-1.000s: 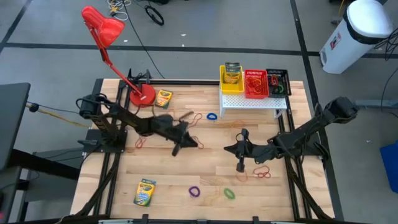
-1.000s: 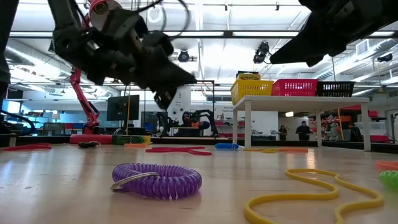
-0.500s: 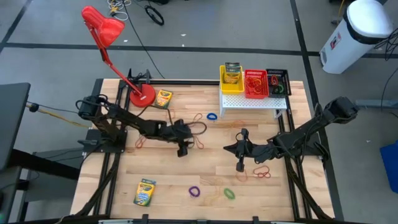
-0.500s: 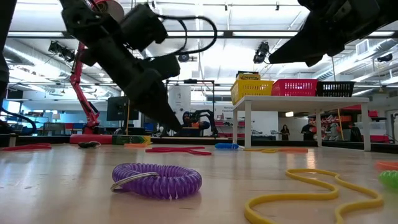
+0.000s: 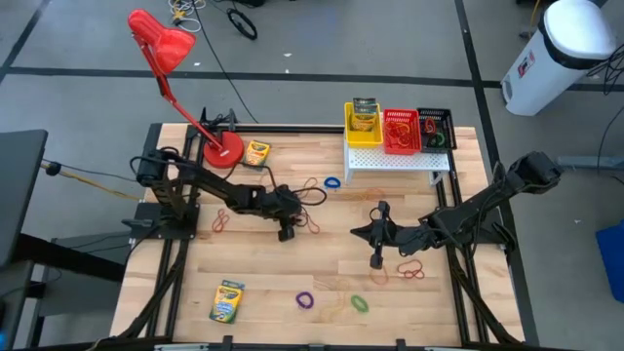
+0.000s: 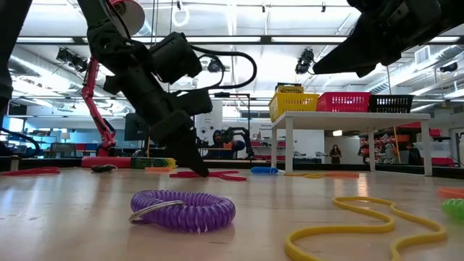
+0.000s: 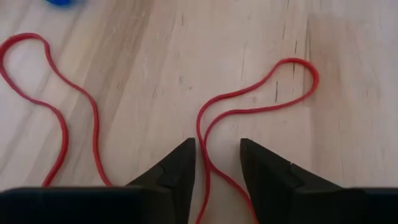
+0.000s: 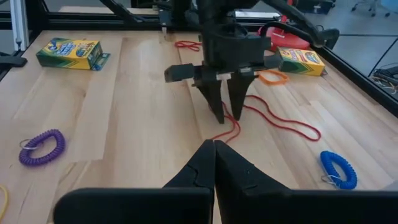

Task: Pick & Place Office Desk Supplies
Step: Put the red rubber band on the red basket

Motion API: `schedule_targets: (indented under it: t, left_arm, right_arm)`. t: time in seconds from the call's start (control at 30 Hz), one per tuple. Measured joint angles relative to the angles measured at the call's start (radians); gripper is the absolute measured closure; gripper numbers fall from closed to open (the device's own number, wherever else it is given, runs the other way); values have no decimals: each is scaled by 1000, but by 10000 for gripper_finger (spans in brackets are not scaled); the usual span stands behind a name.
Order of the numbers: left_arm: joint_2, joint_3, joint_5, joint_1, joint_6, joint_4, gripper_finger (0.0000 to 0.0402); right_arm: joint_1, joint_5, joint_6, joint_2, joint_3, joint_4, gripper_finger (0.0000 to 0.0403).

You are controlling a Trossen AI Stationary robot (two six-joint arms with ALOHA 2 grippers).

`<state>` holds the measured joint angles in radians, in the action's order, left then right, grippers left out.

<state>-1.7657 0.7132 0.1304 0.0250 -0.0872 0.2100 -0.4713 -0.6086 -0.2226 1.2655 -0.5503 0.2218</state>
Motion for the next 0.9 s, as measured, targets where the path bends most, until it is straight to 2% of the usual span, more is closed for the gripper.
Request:
schedule_targets:
  t: [0.1,0.27,0.4,0.5,0.63,0.73,0.9]
  left_arm:
    - [1,0,-1,0,1,-1,304]
    - [22,0,-1,3,-4,-41,387]
    - [79,-5,27,-1,12,-101,395]
    - [134,-33,34,-16,21,-52,397]
    - [166,-140,30,-45,12,172,397]
    - [169,-236,-13,-60,11,466,397]
    - [169,-376,-85,-68,-14,911,397]
  right_arm:
    - [0,0,3,0,0,0,398]
    - [0,0,3,0,0,0,398]
    - [0,0,1,0,1,0,398]
    - [0,1,-2,0,1,0,398]
    - [0,1,-35,0,1,0,396]
    - [6,1,-57,28,1,29,384]
    - [54,9,7,143,1,230,342]
